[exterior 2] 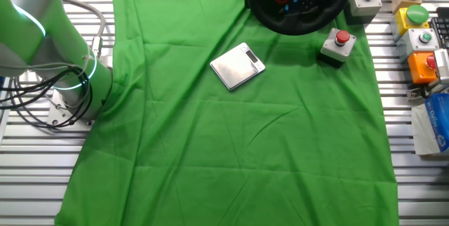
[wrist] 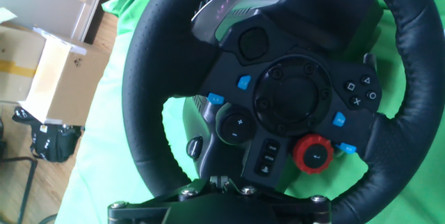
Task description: Rotate the steering wheel 90 degrees counterclockwise
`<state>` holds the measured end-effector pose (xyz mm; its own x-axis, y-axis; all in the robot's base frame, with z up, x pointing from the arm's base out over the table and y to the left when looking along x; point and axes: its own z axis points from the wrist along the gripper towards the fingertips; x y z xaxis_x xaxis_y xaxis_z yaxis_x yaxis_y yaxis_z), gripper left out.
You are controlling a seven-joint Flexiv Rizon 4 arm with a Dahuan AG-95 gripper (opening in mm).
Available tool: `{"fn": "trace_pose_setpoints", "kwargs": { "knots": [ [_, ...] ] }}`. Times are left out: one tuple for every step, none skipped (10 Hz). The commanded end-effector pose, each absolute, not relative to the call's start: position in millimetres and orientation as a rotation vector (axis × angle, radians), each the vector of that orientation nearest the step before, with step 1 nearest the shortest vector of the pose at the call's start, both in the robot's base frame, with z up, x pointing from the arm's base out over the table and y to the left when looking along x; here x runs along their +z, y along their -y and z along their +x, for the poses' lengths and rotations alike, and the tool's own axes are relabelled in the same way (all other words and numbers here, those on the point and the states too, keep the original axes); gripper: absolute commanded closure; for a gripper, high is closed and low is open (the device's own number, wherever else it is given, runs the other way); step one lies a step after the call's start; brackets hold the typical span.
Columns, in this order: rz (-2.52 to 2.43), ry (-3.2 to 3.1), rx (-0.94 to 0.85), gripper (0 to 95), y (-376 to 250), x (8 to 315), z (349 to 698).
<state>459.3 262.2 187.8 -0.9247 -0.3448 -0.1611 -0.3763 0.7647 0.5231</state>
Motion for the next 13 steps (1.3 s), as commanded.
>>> {"fn": "trace_pose_setpoints", "kwargs": {
  "knots": [
    [-0.585,-2.900,0.870,95.0,-264.6,184.7,460.8],
    [-0.583,-2.901,0.871,95.0,-265.2,184.0,461.5],
    [-0.589,-2.899,0.867,95.0,-266.2,182.6,462.9],
    [-0.593,-2.898,0.866,95.0,-266.0,181.6,463.1],
    [-0.604,-2.895,0.863,95.0,-265.8,180.0,463.3],
    [-0.620,-2.881,0.856,95.0,-264.8,174.4,464.3],
    [-0.627,-2.872,0.853,95.0,-264.3,171.6,464.9],
    [-0.645,-2.857,0.838,95.0,-262.6,168.2,465.7],
    [-0.660,-2.844,0.830,95.0,-261.4,166.6,466.6],
    [-0.691,-2.831,0.815,95.0,-259.4,166.3,470.1],
    [-0.726,-2.824,0.794,95.0,-256.8,167.6,475.5],
    [-0.761,-2.818,0.772,95.0,-253.3,169.3,481.9],
    [-0.787,-2.807,0.766,95.0,-250.0,170.2,487.0]
  ]
}}
